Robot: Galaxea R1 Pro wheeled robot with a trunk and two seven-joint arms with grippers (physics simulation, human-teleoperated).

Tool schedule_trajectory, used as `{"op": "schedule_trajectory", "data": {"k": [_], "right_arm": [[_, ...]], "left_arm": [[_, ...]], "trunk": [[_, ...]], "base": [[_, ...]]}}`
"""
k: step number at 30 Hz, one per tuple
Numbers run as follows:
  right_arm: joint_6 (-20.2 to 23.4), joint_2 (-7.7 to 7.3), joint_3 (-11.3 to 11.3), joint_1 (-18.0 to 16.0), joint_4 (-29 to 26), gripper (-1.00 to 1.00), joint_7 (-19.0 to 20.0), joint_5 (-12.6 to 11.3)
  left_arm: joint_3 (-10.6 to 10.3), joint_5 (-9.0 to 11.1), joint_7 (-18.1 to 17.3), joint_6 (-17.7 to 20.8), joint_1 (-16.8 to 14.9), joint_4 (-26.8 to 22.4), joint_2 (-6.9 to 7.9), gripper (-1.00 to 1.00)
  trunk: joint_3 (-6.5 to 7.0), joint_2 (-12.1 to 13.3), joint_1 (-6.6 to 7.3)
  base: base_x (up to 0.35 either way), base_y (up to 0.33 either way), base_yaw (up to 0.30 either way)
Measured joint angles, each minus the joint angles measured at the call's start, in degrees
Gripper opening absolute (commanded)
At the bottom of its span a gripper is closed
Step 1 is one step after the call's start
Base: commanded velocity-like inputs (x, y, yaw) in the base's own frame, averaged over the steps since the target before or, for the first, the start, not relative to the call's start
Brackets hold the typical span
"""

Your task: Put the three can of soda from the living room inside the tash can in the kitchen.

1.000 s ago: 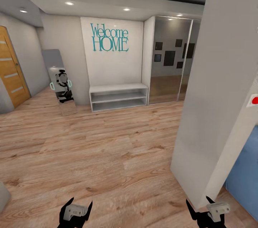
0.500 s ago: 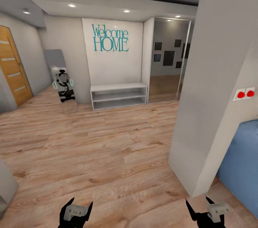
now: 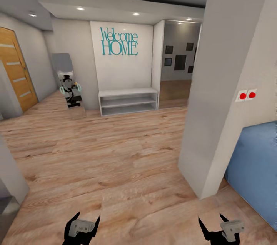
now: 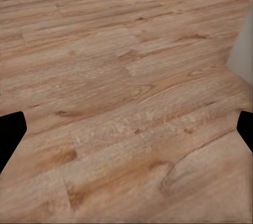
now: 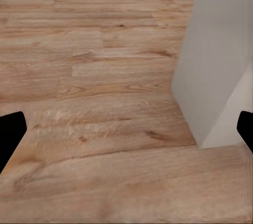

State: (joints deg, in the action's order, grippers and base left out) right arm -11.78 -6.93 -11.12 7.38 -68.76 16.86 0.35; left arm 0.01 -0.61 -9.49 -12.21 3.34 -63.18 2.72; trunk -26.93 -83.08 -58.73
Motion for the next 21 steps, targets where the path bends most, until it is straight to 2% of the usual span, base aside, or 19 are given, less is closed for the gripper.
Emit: {"op": "schedule_trajectory", "data": {"k": [21], "right_arm": [[0.0,0.04,0.0,0.0,0.1,1.00,-0.1,0.0]], "left_arm": [[-0.1,0.1,0.0,0.0,0.0,-0.3,0.00,1.00]], "trunk": [[0.00,0.0,0.00]], "base": [[-0.274,0.000,0.000]]}}
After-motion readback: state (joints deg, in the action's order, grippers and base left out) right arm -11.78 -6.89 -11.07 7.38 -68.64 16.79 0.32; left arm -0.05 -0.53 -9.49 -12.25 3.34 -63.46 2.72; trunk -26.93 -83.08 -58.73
